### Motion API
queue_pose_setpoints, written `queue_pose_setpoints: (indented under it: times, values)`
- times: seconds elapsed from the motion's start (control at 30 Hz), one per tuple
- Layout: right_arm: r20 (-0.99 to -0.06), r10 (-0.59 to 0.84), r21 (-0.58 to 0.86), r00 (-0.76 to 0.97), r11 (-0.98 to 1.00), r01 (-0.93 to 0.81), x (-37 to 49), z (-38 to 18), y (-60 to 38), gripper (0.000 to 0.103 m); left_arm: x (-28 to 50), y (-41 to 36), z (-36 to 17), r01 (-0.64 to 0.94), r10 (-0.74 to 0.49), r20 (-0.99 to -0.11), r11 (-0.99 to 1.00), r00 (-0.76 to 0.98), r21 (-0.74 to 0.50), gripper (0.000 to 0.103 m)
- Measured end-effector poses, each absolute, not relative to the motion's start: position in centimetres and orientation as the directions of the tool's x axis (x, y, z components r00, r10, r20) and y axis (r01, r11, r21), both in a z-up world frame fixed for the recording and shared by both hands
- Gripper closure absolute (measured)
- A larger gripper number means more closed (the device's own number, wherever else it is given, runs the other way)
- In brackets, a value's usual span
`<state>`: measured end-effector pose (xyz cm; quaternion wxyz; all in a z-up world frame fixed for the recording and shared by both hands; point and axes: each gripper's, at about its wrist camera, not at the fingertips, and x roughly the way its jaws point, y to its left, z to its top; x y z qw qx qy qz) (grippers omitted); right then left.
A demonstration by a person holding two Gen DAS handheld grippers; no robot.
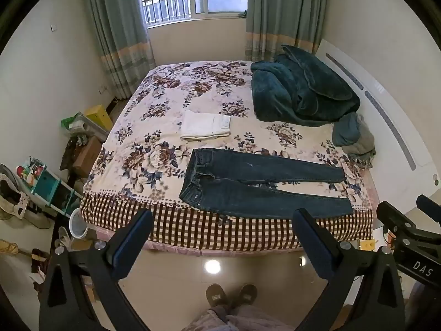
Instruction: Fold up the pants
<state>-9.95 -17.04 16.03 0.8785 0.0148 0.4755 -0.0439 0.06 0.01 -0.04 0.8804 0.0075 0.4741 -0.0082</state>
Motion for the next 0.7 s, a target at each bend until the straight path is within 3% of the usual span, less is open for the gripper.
queue_pose_setpoints:
  times: [0.7]
  values:
    - [-0.832,-0.058,-0.010,0.551,0.996,0.089,-10.3,16.2,-16.9,0.000,0.8,-0.3,1.0,0.018,-0.011,-0.812,1.000,0.583,-0.001,0.000]
